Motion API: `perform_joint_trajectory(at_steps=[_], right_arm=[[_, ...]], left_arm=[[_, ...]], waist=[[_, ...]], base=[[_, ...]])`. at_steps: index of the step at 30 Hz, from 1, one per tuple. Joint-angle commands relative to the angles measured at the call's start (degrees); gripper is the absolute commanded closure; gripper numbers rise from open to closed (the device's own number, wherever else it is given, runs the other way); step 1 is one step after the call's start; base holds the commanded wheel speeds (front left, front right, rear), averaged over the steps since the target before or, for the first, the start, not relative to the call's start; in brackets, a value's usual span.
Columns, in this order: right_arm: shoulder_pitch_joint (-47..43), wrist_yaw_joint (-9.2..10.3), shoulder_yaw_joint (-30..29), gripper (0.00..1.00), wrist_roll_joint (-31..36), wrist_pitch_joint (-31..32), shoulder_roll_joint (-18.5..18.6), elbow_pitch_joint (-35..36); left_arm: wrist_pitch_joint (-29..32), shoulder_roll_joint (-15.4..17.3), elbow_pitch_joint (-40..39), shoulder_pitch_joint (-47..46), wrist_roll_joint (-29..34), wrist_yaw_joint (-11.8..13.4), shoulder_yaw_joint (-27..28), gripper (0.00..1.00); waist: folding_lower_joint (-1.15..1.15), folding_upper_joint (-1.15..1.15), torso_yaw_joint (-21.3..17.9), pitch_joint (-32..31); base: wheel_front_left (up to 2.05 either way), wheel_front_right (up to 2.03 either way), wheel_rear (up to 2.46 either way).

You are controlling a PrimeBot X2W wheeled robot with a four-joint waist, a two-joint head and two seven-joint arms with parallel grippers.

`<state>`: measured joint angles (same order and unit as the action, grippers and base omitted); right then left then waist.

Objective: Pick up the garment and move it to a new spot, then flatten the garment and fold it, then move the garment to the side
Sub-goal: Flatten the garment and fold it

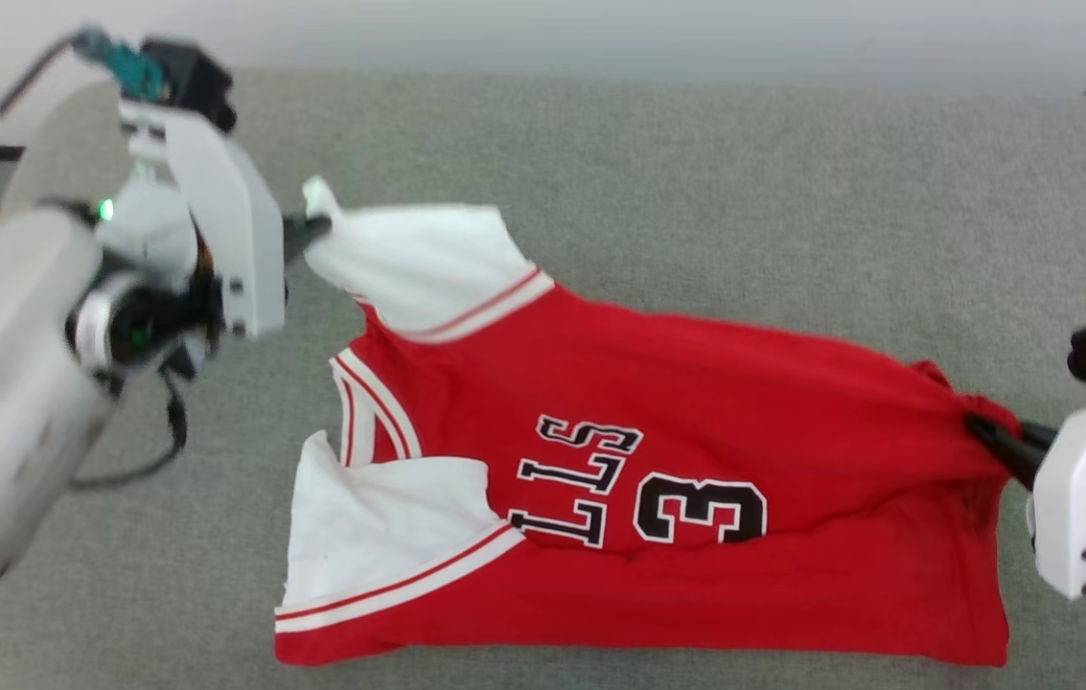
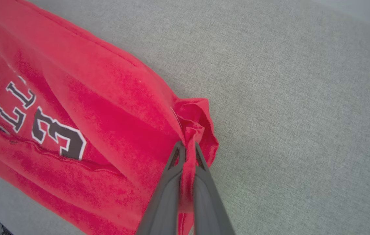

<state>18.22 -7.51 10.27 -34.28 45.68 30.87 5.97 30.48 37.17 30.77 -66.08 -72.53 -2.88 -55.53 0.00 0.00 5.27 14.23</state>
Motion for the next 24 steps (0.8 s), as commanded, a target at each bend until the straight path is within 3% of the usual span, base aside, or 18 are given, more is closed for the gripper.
perform_joint_trajectory(at_steps=[1,9,13,18,24], right_arm=[[-1.8,0.04,-0.5,1.0,-0.4,-0.6,0.3,0.7],[-11.2,0.04,-4.5,1.0,-1.2,-1.6,-1.3,3.8],[-14.8,0.04,-6.0,1.0,-0.7,-1.0,-2.8,4.5],[-17.6,0.04,-6.2,1.0,0.1,0.0,-3.9,4.7],[-18.4,0.04,-6.4,1.0,0.7,0.3,-5.0,4.1]], left_arm=[[0.1,1.7,-3.4,2.1,-0.3,1.7,0.0,1.0],[1.4,14.3,-31.8,17.6,-5.2,16.5,-0.2,1.0],[0.4,18.0,-38.9,24.1,-7.2,21.2,-0.8,1.0],[-1.0,19.0,-41.8,28.9,-8.7,23.6,-1.8,1.0],[-1.9,17.8,-40.5,30.9,-8.6,22.5,-2.9,1.0]], waist=[[0.0,0.0,1.1,-1.5],[0.0,0.0,1.4,-1.9],[0.0,0.0,1.2,-1.6],[0.0,0.0,0.6,-1.1],[0.0,0.0,0.1,-1.0]], base=[[0.0,0.0,0.0],[0.0,0.0,0.0],[0.0,0.0,0.0],[0.0,0.0,0.0],[0.0,0.0,0.0]])
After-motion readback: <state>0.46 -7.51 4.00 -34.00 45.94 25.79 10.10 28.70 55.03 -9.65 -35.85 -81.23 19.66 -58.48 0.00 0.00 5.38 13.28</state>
